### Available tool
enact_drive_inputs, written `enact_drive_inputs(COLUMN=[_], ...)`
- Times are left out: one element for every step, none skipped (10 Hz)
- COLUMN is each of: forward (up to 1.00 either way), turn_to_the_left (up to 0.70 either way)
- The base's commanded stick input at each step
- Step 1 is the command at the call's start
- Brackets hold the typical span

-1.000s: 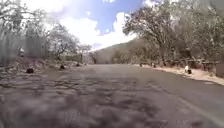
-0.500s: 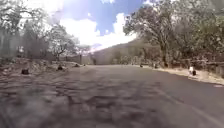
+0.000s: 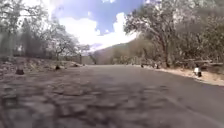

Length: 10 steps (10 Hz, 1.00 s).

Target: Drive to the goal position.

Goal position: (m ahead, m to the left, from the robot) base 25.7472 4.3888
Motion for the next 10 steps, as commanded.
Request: enact_drive_inputs(forward=[0.7, 0.7, 0.7, 0.7, 0.7, 0.7, 0.7, 0.7, 0.7, 0.7], turn_to_the_left=[0.0, 0.0, 0.0, 0.0, 0.0, 0.0, 0.0, 0.0, 0.0, 0.0])
